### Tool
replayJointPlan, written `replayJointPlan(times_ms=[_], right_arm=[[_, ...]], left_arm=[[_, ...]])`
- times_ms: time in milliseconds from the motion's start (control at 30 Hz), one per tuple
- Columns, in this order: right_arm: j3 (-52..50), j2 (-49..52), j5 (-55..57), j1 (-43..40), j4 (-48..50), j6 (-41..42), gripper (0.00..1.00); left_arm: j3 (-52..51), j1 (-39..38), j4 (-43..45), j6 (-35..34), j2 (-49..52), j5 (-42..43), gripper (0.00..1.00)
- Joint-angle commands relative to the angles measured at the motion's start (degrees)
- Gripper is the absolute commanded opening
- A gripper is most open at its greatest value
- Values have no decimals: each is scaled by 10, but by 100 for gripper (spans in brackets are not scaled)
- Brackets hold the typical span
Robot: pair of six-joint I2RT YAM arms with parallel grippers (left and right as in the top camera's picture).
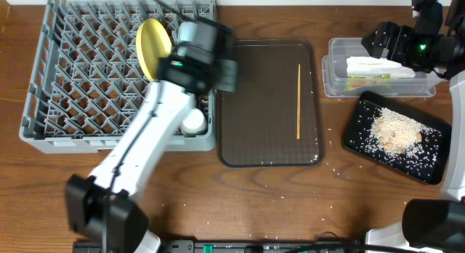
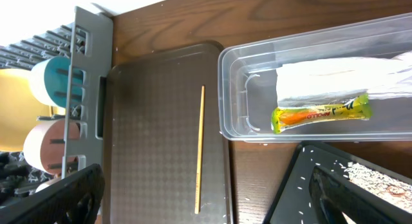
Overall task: Sort waste into correct bins and load items into the dishwasher
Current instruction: 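Return left gripper to remaining chopstick and grasp it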
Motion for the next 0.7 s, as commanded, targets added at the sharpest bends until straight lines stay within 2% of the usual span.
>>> replayJointPlan(times_ms=[0,100,300,667], right_arm=[[-1,1,-2,2,0,-3,99],[-1,1,-2,2,0,-3,99],[-1,1,-2,2,0,-3,99],[-1,1,-3,2,0,-3,99]], left_arm=[[3,-56,31,-79,65,14,59],[3,-109,94,-114,125,-18,58],[3,-169,173,-112,207,-93,58],[3,-190,236,-108,289,-106,58]])
